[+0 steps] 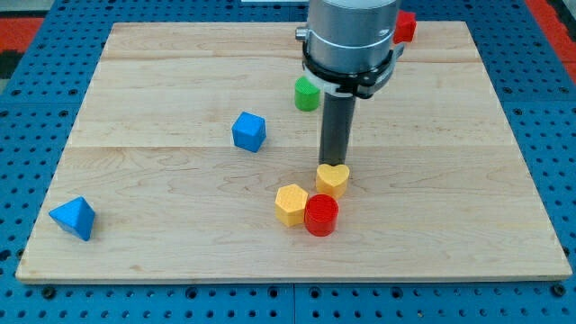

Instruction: Push the red star towards the left side of the board

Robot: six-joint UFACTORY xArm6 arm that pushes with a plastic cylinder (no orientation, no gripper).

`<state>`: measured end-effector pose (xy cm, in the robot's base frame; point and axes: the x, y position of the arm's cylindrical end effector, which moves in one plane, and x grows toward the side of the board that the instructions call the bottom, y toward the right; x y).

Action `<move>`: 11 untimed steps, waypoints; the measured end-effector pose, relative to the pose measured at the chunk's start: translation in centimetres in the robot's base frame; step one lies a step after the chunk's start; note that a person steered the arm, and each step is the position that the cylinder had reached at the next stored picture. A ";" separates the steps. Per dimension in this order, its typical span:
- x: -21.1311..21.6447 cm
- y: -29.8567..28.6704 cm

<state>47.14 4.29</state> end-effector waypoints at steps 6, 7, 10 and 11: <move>-23.5 18.1; -27.8 18.3; -27.7 -9.0; -27.2 -9.0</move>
